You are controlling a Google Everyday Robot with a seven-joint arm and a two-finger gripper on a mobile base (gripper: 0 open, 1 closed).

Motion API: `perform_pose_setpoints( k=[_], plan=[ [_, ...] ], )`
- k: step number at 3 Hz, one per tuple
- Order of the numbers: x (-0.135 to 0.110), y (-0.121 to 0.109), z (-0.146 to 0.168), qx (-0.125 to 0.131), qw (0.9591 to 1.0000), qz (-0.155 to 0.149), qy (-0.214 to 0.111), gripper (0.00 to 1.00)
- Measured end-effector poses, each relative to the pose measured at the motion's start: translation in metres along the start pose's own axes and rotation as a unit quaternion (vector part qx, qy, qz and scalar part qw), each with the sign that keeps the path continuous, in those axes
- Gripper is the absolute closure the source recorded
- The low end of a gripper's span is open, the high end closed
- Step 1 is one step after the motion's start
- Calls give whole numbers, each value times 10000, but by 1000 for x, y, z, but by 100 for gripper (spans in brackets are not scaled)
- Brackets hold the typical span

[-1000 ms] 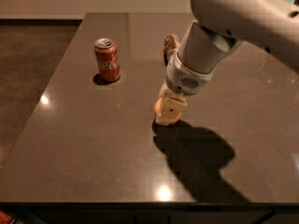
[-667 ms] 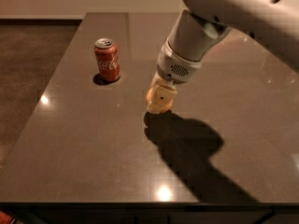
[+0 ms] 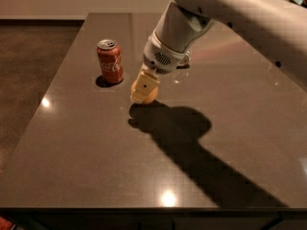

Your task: Move orange near coke can

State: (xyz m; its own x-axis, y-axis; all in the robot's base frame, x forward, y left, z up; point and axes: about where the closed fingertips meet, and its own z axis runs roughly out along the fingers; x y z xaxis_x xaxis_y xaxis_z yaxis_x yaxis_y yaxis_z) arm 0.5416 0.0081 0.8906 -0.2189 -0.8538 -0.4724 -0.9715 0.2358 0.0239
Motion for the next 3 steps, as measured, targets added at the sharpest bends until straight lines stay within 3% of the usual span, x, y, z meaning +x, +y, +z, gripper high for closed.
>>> perform_pose_setpoints(
  k=[1,3],
  plan=[
    [-17,-14,19,67,9996,236,-104,100],
    [-37,-33,44,213,9981,571,-89,58]
  ],
)
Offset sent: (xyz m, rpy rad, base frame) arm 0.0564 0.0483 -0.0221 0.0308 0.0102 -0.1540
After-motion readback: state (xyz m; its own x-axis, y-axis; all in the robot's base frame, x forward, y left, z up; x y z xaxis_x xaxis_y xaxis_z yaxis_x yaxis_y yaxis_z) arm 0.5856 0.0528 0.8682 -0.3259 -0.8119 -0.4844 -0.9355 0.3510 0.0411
